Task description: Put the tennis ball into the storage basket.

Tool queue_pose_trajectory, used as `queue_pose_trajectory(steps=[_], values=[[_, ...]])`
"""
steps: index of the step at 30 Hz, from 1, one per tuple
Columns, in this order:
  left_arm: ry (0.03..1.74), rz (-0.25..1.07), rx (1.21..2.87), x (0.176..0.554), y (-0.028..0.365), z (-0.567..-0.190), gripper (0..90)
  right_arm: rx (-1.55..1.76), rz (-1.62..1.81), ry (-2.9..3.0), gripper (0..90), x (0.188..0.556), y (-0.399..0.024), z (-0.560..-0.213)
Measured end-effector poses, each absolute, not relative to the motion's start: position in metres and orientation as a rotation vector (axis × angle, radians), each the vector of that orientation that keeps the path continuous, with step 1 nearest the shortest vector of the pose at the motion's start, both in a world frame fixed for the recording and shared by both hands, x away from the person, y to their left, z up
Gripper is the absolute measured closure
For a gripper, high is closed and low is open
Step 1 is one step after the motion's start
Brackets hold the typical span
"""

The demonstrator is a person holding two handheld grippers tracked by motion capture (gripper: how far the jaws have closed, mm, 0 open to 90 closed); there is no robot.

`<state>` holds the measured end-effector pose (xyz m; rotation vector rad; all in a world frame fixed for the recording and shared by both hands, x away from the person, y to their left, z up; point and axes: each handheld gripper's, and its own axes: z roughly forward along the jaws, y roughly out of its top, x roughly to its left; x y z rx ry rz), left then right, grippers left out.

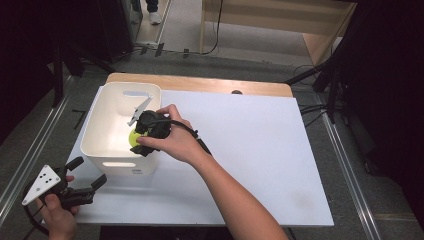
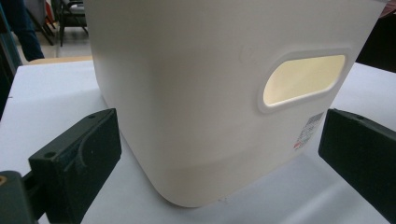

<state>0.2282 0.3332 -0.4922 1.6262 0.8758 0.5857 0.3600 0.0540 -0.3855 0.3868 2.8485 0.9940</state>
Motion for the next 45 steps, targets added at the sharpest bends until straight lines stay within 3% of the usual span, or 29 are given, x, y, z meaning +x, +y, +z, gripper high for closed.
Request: queue_pose_trajectory(steps=[2,7,36,38,45], values=[[0.876,0.586,1.626,0.228,0.333,-0.492,0.0,0.381,0.996,2.845,22.2,0.36,0.054,-0.386],[0.876,0.586,1.625,0.228,0.333,-0.492,0.0,0.373,1.043,2.809,10.6,0.36,0.05,-0.382],[0.874,0.59,1.634,0.229,0.333,-0.492,0.0,0.512,1.242,2.629,8.2,0.355,-0.005,-0.361],[0.873,0.589,1.631,0.229,0.333,-0.492,0.0,0.532,1.238,2.621,0.6,0.354,-0.009,-0.363],[0.876,0.591,1.634,0.229,0.333,-0.492,0.0,0.585,1.261,2.597,0.0,0.355,-0.027,-0.37]])
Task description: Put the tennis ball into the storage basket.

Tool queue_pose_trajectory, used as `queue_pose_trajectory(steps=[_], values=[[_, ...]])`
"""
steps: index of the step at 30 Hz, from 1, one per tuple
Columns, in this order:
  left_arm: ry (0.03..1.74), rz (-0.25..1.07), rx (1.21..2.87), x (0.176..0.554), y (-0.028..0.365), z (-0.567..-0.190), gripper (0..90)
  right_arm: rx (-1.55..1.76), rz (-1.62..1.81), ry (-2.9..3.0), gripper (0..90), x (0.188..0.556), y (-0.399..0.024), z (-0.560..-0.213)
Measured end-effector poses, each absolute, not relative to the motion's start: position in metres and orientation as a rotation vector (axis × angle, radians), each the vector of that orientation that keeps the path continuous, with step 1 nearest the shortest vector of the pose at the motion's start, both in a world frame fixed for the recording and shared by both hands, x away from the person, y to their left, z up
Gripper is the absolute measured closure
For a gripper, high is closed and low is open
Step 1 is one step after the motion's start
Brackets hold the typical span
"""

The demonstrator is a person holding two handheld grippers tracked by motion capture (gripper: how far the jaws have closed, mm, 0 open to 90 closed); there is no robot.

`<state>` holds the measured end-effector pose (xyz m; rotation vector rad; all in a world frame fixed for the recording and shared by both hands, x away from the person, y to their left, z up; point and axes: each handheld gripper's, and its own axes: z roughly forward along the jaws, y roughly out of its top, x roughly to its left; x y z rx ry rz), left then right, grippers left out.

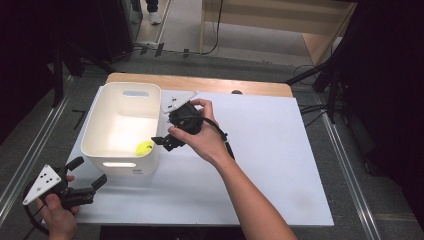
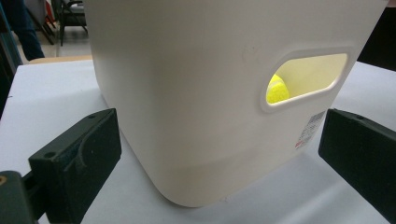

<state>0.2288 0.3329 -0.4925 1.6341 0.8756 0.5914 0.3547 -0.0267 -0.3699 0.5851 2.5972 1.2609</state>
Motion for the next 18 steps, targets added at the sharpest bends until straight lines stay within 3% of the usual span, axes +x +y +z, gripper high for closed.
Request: queue_pose_trajectory(steps=[18], values=[[0.877,0.594,1.638,0.229,0.333,-0.493,0.0,0.696,1.287,2.496,0.0,0.344,-0.082,-0.382]])
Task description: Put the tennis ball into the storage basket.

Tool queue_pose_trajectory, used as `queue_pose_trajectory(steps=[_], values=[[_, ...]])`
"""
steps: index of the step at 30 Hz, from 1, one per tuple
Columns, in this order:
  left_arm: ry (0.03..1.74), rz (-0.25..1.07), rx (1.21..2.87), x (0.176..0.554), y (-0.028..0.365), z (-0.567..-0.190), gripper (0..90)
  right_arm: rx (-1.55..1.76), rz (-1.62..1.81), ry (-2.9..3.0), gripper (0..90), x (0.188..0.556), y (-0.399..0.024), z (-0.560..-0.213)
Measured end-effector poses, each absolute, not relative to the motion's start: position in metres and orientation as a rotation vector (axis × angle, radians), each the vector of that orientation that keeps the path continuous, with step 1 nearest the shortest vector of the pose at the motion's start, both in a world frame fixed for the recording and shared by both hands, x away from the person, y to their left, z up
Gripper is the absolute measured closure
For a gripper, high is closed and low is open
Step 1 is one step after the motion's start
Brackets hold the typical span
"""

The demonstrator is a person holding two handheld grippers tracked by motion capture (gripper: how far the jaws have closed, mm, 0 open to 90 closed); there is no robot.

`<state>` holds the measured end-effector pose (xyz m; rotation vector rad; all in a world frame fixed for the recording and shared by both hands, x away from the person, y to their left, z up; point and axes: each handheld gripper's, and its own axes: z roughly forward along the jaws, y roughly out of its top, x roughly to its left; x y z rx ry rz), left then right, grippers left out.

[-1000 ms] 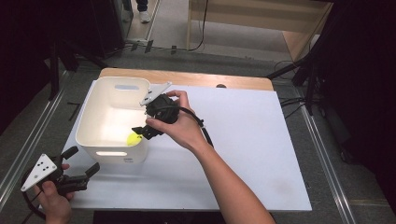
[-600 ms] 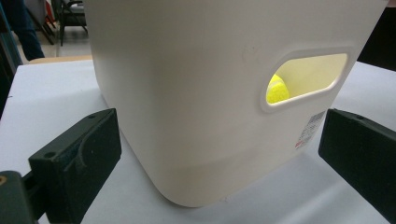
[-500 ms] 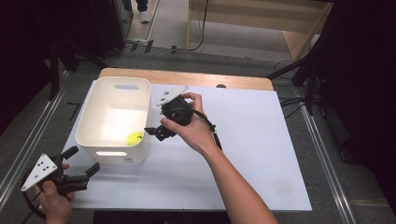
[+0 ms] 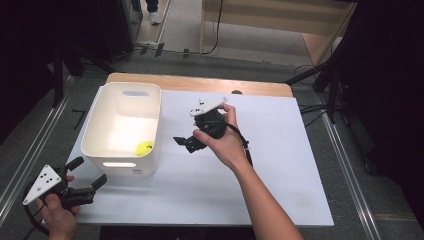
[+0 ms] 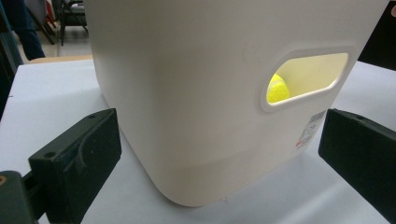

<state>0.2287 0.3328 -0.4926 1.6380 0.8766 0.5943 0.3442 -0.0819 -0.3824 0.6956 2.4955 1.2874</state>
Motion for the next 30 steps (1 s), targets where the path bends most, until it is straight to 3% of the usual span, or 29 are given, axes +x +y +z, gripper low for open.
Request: queue_pose_trajectory(steps=[30], values=[[0.877,0.596,1.636,0.229,0.332,-0.493,0.0,0.853,1.339,2.367,0.0,0.319,-0.158,-0.411]])
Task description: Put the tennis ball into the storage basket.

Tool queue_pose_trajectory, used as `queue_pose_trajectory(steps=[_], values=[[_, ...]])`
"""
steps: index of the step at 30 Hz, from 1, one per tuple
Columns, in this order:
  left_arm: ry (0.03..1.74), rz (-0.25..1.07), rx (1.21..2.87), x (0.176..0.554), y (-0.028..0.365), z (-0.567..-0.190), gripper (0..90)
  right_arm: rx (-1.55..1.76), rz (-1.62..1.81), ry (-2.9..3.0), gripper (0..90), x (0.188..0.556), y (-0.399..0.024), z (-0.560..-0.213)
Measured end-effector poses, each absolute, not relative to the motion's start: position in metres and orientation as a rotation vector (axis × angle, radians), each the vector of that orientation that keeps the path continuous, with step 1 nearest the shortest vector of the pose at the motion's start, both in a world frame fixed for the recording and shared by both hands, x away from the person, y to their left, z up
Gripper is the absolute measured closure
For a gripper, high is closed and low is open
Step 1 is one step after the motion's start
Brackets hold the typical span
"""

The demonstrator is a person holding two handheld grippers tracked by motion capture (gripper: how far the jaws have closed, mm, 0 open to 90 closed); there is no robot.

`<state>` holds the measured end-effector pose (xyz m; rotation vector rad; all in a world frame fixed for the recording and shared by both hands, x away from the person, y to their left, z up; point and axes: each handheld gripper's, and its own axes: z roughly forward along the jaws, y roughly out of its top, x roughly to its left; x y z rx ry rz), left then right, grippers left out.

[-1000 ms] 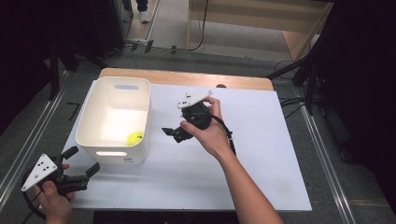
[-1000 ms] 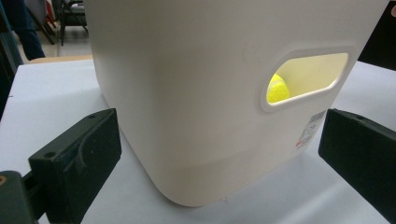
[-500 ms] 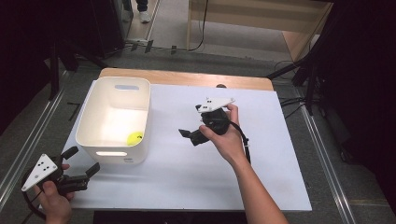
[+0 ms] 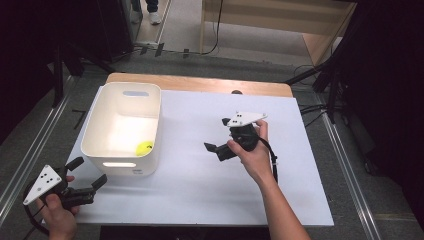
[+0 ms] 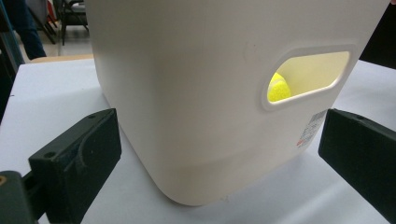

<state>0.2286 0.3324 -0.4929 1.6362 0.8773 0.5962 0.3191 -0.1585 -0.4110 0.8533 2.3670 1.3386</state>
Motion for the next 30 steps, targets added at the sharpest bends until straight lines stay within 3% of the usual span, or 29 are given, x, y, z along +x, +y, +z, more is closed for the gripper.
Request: queue_pose_trajectory(steps=[30], values=[[0.881,0.599,1.64,0.228,0.332,-0.493,0.0,0.955,1.384,2.232,0.0,0.288,-0.216,-0.446]])
